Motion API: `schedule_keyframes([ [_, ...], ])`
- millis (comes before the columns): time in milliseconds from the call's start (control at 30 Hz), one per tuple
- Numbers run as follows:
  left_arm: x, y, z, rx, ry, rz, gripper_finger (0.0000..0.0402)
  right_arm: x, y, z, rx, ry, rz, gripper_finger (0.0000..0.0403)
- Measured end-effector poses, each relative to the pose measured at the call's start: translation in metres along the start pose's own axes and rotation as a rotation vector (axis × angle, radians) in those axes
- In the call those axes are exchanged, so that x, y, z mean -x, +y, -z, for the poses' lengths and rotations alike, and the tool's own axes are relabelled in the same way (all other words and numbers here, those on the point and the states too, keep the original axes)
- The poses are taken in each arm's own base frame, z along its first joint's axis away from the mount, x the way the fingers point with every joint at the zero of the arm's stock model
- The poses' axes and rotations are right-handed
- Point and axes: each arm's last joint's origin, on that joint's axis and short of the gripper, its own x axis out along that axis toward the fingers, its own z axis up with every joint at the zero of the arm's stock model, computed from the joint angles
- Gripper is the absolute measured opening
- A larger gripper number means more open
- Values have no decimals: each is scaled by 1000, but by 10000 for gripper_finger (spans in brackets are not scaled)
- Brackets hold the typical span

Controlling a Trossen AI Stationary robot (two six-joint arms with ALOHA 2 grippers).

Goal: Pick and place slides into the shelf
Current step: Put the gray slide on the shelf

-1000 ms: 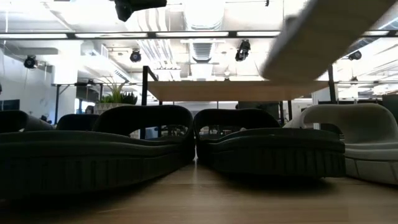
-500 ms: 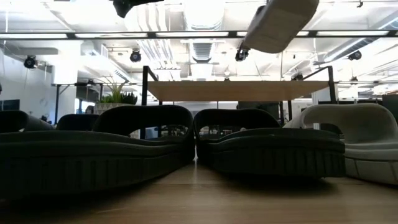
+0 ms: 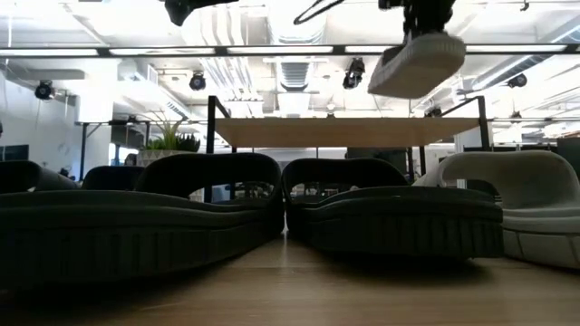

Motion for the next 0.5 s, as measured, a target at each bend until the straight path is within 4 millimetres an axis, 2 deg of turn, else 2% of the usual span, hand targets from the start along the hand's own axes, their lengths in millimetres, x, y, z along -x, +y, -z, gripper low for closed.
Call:
schedule_keyframes([
  [100,0,0,0,0,0,0,0,-18,3,5,27,55,3,11],
  [267,0,0,0,1,0,0,0,-38,-9,18,16,85,-16,11],
  [367,0,0,0,1,0,0,0,-46,-15,14,27,37,-72,11],
  [500,0,0,0,1,0,-1,0,-49,-15,-1,126,-37,-59,11],
])
